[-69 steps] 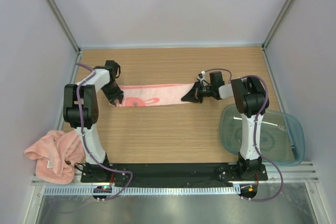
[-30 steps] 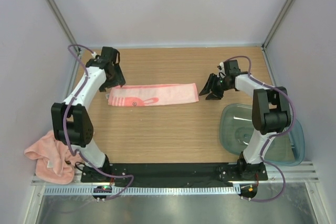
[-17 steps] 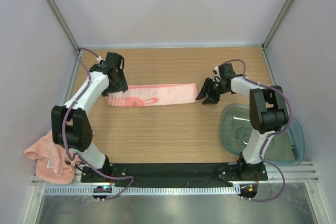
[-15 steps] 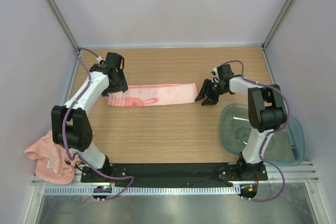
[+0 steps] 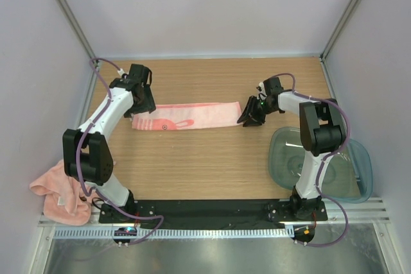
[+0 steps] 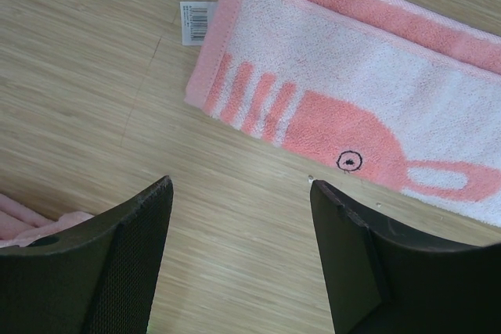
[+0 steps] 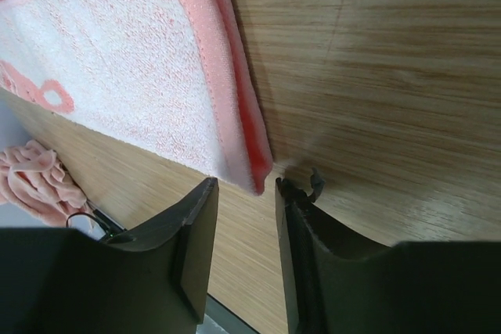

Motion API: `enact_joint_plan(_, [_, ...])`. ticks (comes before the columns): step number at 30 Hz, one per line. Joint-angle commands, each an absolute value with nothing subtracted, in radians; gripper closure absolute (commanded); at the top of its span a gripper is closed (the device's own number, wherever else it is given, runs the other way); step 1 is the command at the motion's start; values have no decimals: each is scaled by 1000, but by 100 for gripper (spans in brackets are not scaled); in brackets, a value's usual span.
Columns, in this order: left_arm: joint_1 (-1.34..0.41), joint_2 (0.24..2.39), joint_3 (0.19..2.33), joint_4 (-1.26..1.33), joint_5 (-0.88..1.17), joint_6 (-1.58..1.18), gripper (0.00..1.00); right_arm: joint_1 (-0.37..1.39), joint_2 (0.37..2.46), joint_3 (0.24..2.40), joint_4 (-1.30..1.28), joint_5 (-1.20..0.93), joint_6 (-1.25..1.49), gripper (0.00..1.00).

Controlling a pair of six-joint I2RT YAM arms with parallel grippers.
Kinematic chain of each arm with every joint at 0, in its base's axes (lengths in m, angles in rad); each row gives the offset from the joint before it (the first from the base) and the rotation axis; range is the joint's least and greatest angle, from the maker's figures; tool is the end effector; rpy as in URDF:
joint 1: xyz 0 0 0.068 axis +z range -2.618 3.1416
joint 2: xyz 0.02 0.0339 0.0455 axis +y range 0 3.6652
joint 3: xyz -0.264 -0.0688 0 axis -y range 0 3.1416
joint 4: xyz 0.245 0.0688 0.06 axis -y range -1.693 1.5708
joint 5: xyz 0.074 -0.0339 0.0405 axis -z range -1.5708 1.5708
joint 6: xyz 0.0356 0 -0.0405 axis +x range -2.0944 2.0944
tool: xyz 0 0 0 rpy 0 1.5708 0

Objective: Roll the towels
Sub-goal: Fold the towel

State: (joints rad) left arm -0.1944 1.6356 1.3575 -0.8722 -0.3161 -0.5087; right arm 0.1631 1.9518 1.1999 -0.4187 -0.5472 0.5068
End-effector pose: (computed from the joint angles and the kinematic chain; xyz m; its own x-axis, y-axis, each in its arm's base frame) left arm 0.3290 -0.0535 0.2689 -0.8111 -0.3121 -0.4947 -0.3846 0.9218 0.0490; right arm 0.3707 0.0798 0.1389 -0.9589 0.2623 -0.1080 0.1450 0.7805 0.6081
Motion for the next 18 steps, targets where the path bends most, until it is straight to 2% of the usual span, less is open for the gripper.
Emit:
enact_joint_plan(1, [-195,1631,1367,-861,-344,-488,28,167,1971,1218,-405,-531,494,58])
enact_joint_plan(4, [-195,1628,1364,-859,-344,-488,28,169,1965,1220,-416,-529,482,69])
enact_joint_plan(11, [-195,1623,1362,-854,-351,-488,28,167,1960,1224,-419,-531,474,82])
enact_joint_plan(14, [-195,1620,1358,-853,-353,-486,28,164,1954,1226,-431,-520,466,87])
enact_joint_plan(18, [-195,1606,1345,-836,-324,-492,29,121,1931,1220,-462,-506,448,88])
